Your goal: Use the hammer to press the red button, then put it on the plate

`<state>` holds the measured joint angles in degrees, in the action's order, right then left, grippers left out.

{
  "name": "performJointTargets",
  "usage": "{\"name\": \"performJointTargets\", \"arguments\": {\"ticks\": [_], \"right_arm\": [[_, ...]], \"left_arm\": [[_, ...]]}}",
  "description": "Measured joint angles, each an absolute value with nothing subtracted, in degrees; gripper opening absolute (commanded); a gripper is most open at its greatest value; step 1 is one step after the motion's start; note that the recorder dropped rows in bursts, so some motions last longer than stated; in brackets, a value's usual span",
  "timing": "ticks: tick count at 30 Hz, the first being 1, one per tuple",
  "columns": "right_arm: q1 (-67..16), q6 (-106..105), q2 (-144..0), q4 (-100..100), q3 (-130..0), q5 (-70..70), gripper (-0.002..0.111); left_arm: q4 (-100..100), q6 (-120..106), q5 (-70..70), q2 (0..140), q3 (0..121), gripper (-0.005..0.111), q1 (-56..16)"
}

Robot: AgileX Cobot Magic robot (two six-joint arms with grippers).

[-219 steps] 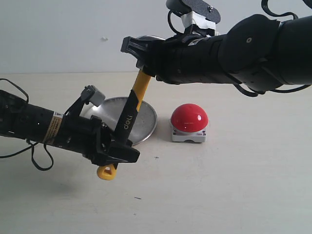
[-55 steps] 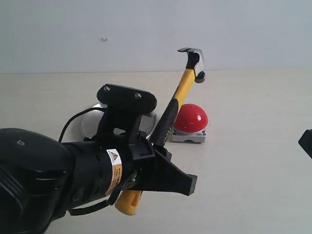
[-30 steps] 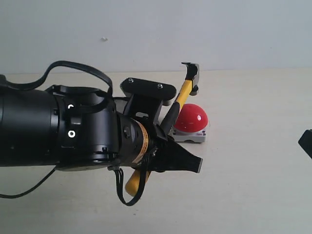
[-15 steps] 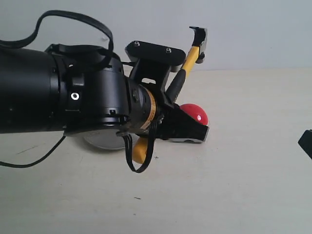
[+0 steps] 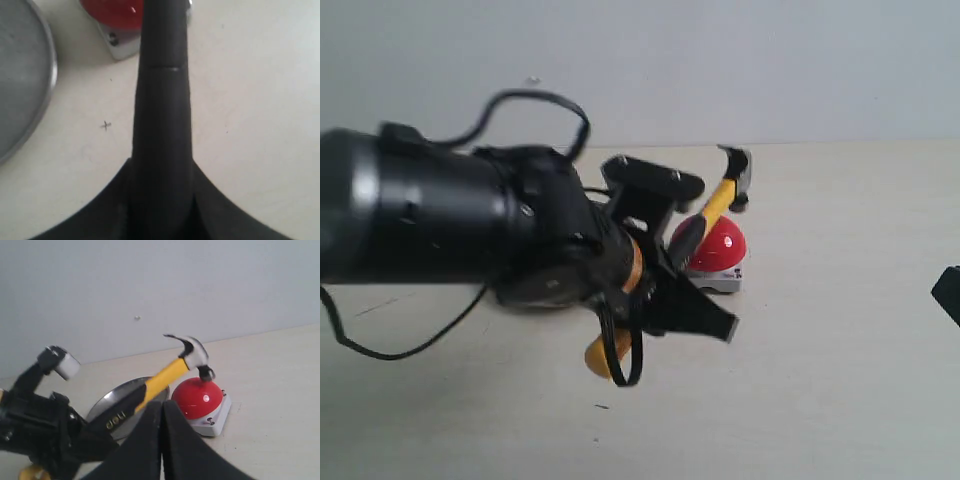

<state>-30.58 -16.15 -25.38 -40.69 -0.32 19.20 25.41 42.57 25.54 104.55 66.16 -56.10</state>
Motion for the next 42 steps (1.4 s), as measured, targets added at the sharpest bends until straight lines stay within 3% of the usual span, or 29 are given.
{"name": "performJointTargets", "arguments": {"ticks": [4,10,34,42], "right_arm": [[-30.6,-16.2,-25.4,-40.7,-0.3,19.2,0.000],[-30.6,-16.2,-25.4,-40.7,-0.3,19.2,0.000],[-30.6,-16.2,-25.4,-40.7,-0.3,19.2,0.000],[-30.6,-16.2,-25.4,-40.7,-0.3,19.2,0.000]], "left_arm": [[25.9,43.3,24.7,92.5,66.2,0.000,-55.3],[26.4,43.2,26.8,86.5,66.2,0.000,-55.3],[26.9,42.6,30.3,85.8,65.9,0.000,-55.3],[28.0,44.7,27.5,85.8,59.7,0.000,-52.5]]}}
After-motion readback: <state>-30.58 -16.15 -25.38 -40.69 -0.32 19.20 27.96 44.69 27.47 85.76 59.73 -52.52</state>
